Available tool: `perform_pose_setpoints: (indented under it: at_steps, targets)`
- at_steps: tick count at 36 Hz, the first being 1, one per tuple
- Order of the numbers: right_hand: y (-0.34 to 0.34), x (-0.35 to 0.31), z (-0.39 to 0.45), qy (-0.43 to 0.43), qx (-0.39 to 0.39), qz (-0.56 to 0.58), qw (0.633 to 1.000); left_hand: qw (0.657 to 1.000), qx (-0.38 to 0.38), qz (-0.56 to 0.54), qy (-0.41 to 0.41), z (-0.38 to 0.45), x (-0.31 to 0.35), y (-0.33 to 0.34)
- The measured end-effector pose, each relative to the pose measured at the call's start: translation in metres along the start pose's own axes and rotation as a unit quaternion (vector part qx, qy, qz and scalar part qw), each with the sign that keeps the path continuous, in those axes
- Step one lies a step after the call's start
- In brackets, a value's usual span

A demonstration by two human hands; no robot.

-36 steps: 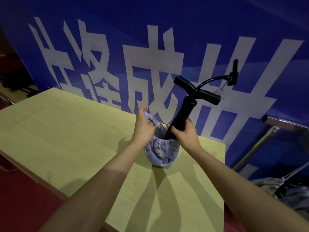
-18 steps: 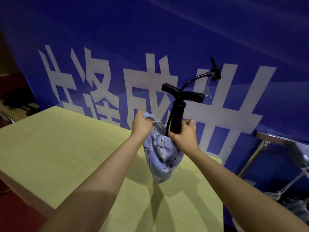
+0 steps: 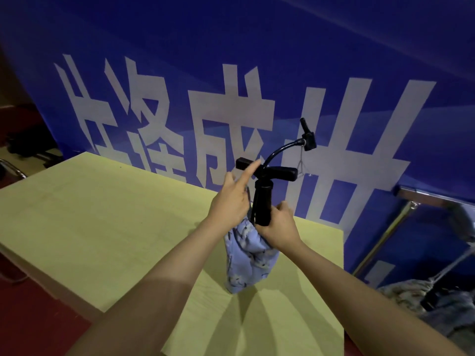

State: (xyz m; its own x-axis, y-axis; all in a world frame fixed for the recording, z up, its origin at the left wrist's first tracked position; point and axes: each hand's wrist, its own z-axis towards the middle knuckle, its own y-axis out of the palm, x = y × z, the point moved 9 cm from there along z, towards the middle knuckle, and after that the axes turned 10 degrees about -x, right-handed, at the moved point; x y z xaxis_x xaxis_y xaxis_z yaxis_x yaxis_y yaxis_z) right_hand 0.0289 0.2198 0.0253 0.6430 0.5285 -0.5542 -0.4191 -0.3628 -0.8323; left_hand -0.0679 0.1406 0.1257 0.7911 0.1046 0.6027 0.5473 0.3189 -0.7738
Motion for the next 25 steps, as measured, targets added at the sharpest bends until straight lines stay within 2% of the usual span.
perform_pose_setpoints:
  at_steps: [2, 8, 17, 20, 25]
  targets:
    - [0.004, 0.002, -0.004, 0.002, -0.003, -0.004, 1.0, 1.0, -0.012, 0.02, -0.016, 0.0, -0.009, 0.01]
    - [0.021, 0.009, -0.013, -0.009, -0.024, 0.003, 1.0, 0.998, -0.036, -0.024, -0.036, -0.004, -0.024, 0.027]
    - [0.018, 0.007, -0.013, 0.009, -0.083, 0.07, 0.994, 1.0, 0.0, -0.02, -0.023, -0.005, -0.023, 0.031]
    - [0.007, 0.011, -0.013, 0.01, -0.056, 0.104, 0.993, 0.999, 0.014, -0.029, -0.032, -0.006, -0.026, 0.029]
    - [-0.034, 0.021, -0.023, 0.01, 0.08, 0.113, 0.99, 0.997, 0.041, -0.042, -0.043, -0.008, -0.028, 0.021]
